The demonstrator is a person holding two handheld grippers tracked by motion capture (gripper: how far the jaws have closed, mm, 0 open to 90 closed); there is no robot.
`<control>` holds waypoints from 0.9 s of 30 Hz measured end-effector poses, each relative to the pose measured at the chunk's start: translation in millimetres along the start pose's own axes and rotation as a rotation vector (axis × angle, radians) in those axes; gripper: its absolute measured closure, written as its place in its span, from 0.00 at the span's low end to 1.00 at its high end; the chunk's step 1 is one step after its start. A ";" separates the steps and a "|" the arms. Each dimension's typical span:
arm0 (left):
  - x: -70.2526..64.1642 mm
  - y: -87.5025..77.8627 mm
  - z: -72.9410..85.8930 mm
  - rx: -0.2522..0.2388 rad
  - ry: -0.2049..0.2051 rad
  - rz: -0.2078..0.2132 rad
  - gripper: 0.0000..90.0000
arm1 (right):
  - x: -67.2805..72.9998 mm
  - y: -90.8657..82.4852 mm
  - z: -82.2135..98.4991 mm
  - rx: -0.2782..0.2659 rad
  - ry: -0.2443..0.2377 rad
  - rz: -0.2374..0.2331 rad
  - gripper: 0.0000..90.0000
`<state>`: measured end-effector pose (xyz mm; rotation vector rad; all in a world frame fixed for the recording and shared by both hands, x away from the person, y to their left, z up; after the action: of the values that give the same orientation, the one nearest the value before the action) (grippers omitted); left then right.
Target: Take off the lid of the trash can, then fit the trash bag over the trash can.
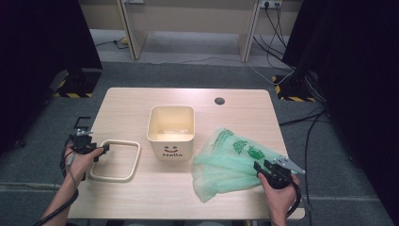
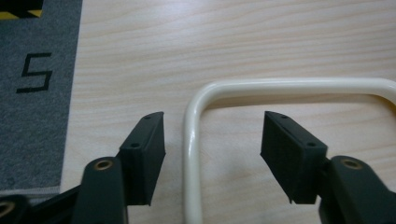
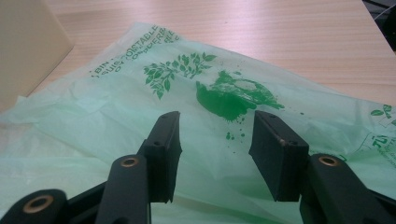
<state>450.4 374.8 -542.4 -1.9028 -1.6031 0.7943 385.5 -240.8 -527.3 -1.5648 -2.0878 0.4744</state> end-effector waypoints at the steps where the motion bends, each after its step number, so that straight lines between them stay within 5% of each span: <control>1: -2.7 -1.2 4.8 -0.027 -0.007 0.010 0.39 | 0.3 -0.5 -0.4 -0.003 0.001 0.001 0.58; 8: -9.8 -6.2 14.8 -0.081 -0.016 0.037 0.35 | 0.9 -2.1 -1.5 -0.015 -0.003 -0.002 0.57; 16: -15.1 -13.5 7.1 -0.146 0.004 0.040 0.32 | 6.1 -3.8 -5.7 -0.038 -0.027 -0.017 0.53; 27: -15.2 -15.7 8.5 -0.162 0.017 0.050 0.32 | 35.6 3.4 -17.1 -0.004 -0.167 -0.141 0.42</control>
<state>431.7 362.5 -535.5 -2.0637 -1.6599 0.6841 389.8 -205.9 -508.9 -1.4105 -2.3065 0.5679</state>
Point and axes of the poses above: each handheld gripper's, and its own axes: y roughly forward along the jaws, z roughly out of its underside, x roughly to its left, the point moved 6 cm from there along y, roughly forward along the jaws
